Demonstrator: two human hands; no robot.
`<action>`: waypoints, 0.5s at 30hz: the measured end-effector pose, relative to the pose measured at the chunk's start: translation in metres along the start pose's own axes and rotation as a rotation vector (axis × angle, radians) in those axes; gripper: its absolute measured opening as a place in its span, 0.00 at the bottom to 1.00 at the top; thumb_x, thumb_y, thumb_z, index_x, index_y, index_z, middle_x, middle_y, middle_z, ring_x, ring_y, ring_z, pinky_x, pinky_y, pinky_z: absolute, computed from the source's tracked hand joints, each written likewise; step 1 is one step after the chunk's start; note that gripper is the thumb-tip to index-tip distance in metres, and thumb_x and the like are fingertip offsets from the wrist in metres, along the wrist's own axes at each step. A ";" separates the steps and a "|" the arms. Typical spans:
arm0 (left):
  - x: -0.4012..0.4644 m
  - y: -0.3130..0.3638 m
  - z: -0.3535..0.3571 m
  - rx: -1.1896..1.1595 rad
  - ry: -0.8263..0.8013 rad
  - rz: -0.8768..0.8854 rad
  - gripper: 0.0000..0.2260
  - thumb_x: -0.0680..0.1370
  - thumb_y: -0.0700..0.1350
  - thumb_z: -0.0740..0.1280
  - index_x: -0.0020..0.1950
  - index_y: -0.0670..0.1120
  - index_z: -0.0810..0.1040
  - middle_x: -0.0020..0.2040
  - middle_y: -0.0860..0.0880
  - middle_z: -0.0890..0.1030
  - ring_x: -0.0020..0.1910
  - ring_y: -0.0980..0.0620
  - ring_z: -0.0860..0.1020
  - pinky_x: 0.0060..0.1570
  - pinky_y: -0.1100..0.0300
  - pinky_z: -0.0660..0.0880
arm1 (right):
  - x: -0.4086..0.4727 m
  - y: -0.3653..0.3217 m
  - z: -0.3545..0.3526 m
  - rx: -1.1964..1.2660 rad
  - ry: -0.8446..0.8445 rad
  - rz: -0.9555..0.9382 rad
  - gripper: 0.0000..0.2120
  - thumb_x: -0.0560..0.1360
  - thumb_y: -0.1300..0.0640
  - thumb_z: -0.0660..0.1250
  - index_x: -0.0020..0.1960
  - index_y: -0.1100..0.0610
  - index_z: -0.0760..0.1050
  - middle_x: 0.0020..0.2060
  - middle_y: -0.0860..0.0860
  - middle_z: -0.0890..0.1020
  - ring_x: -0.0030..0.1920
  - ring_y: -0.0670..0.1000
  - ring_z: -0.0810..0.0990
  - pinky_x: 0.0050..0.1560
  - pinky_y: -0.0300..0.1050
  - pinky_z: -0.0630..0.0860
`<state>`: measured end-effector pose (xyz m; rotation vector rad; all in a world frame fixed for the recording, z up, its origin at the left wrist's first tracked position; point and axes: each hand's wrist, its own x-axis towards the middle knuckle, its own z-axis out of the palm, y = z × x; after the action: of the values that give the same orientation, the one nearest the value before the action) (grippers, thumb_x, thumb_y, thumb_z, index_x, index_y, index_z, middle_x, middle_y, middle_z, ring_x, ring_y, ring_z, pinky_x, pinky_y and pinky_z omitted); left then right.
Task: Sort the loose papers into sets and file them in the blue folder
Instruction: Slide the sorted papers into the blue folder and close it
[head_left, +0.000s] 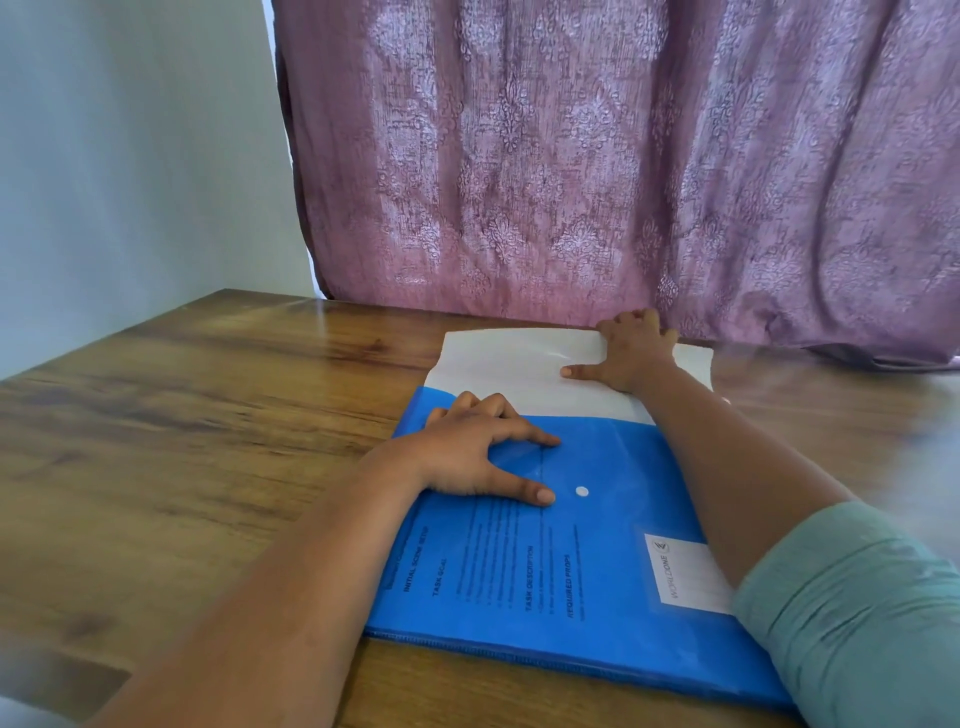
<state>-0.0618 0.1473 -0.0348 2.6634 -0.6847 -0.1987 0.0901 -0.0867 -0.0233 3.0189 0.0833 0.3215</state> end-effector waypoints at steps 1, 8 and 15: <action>0.000 0.000 0.000 0.000 -0.001 0.001 0.30 0.66 0.73 0.66 0.67 0.73 0.66 0.58 0.63 0.66 0.63 0.57 0.60 0.69 0.50 0.55 | -0.001 -0.001 -0.002 -0.024 0.060 -0.021 0.44 0.62 0.21 0.60 0.67 0.49 0.70 0.64 0.52 0.73 0.71 0.59 0.60 0.65 0.61 0.61; 0.000 0.000 0.001 0.004 0.033 0.007 0.24 0.71 0.70 0.64 0.67 0.70 0.69 0.60 0.61 0.68 0.61 0.56 0.62 0.66 0.52 0.56 | -0.019 -0.023 -0.032 -0.127 0.285 -0.238 0.15 0.76 0.45 0.67 0.57 0.54 0.76 0.52 0.53 0.82 0.58 0.55 0.76 0.58 0.49 0.67; -0.002 -0.003 0.001 -0.059 0.276 0.005 0.24 0.71 0.62 0.72 0.64 0.54 0.77 0.60 0.57 0.77 0.60 0.59 0.73 0.63 0.59 0.70 | -0.062 -0.019 -0.063 -0.194 0.475 -0.306 0.19 0.81 0.59 0.57 0.71 0.54 0.63 0.44 0.52 0.83 0.43 0.58 0.82 0.38 0.45 0.66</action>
<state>-0.0627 0.1505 -0.0364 2.5644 -0.5856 0.1454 0.0157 -0.0655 0.0234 2.6218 0.5096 0.9399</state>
